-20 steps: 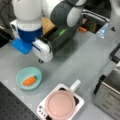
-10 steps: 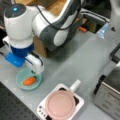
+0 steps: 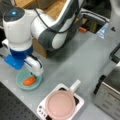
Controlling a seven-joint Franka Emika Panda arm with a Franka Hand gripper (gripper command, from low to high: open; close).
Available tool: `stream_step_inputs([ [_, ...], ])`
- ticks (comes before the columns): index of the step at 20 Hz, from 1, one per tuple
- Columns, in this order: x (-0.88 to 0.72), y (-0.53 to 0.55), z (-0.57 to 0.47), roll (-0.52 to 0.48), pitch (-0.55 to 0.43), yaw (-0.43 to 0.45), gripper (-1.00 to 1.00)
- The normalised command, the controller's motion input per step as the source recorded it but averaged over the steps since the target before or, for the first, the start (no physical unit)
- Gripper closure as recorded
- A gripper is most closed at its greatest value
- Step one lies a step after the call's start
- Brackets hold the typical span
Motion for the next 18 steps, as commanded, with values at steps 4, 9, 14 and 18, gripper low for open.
stream_step_inputs([
  [4,0.15,0.02,-0.04,-0.004,0.073,0.044,-1.0],
  [9,0.18,0.0,-0.08,-0.006,0.07,0.057,-1.0],
  [14,0.21,0.0,-0.14,-0.001,0.038,0.053,-1.0],
  [18,0.2,0.01,-0.16,0.012,0.014,0.036,-1.0],
])
